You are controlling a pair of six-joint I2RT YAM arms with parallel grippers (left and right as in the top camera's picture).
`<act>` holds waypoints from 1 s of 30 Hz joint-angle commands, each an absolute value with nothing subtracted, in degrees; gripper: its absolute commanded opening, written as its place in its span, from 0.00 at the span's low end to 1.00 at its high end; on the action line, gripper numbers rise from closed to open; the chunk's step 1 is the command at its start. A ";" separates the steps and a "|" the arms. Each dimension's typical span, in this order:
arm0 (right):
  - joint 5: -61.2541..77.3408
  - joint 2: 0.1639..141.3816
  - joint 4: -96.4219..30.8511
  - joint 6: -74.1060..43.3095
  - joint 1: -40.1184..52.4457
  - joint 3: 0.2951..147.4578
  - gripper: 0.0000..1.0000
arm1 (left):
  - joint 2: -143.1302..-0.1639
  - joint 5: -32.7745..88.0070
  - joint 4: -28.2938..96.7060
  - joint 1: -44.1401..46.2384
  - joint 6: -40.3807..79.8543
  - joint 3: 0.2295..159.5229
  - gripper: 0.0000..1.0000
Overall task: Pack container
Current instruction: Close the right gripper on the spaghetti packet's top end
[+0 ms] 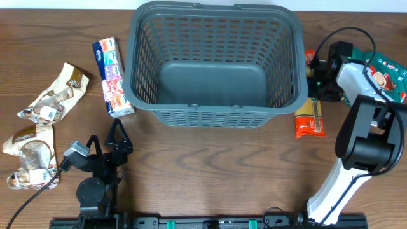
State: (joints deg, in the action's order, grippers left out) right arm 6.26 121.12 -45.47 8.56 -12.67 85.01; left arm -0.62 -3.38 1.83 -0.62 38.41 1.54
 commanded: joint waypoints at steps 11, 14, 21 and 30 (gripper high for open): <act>8.54 123.87 -47.92 9.04 -11.64 85.34 0.80 | -0.23 -4.08 3.77 -0.47 38.46 0.23 0.99; 6.28 123.87 -48.49 8.80 -11.64 85.34 0.86 | -0.23 -4.08 3.77 -0.47 38.46 0.23 0.99; 4.29 123.87 -49.36 8.56 -11.64 85.34 0.60 | -0.23 -4.08 3.77 -0.47 38.46 0.23 0.99; 2.96 123.87 -50.17 7.90 -11.70 85.34 0.07 | -0.23 -4.08 3.77 -0.47 38.46 0.23 0.99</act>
State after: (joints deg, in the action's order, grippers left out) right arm 4.75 121.21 -50.00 8.60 -12.10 86.63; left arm -0.62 -3.38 1.83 -0.62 38.41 1.54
